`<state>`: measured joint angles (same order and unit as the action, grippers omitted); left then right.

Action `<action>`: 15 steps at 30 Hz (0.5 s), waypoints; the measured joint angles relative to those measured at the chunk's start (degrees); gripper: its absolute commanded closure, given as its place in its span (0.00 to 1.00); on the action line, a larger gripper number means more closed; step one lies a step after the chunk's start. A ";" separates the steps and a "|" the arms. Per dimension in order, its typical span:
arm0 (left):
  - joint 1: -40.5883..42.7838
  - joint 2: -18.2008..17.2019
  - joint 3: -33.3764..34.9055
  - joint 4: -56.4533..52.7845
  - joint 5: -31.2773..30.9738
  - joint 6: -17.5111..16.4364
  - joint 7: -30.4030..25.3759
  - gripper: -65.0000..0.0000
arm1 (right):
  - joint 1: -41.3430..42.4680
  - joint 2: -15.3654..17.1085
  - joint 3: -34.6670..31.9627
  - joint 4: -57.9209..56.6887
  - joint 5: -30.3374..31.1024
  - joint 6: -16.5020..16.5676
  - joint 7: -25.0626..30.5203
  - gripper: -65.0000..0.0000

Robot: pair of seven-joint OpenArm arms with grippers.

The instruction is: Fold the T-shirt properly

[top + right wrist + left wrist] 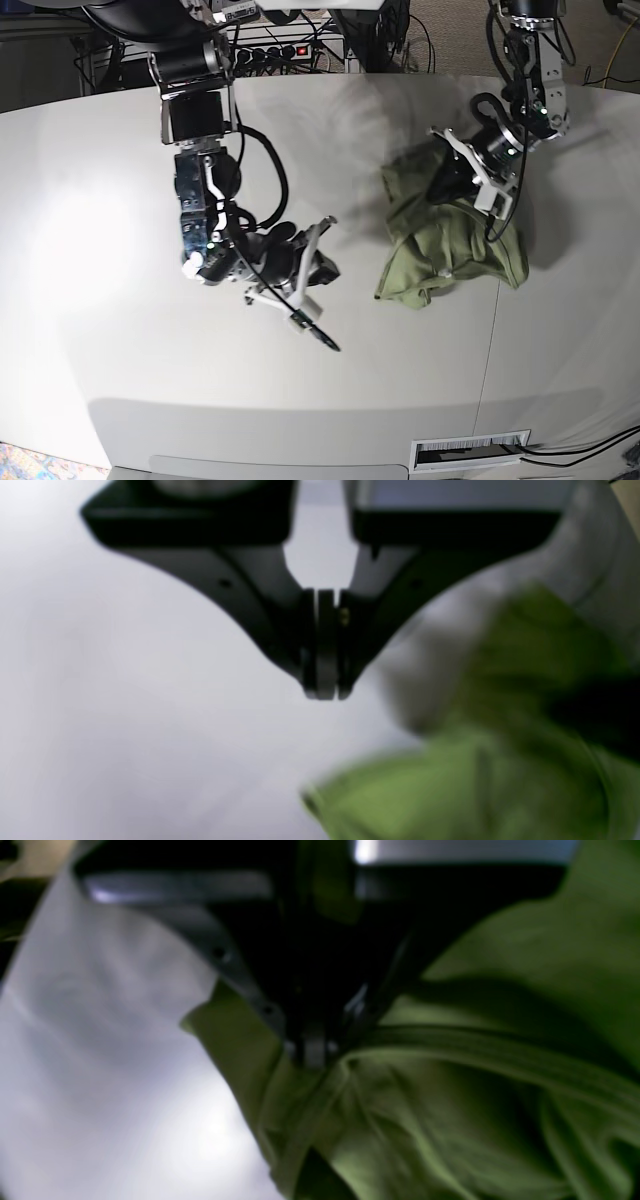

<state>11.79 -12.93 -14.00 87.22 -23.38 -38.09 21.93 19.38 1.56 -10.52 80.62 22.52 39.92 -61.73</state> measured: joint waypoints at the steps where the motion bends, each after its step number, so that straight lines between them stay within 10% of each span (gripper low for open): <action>1: -0.63 -1.09 0.00 -0.52 0.00 0.11 -0.02 1.00 | -0.02 0.74 0.59 0.07 1.05 0.02 -0.68 1.00; 15: -12.20 -4.72 -0.31 -12.81 2.84 1.36 -2.54 1.00 | -0.35 8.46 1.09 3.74 10.36 0.00 -5.16 1.00</action>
<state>-0.40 -17.65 -14.31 74.41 -20.53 -36.73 19.40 19.03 10.02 -9.43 84.36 32.88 39.92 -66.89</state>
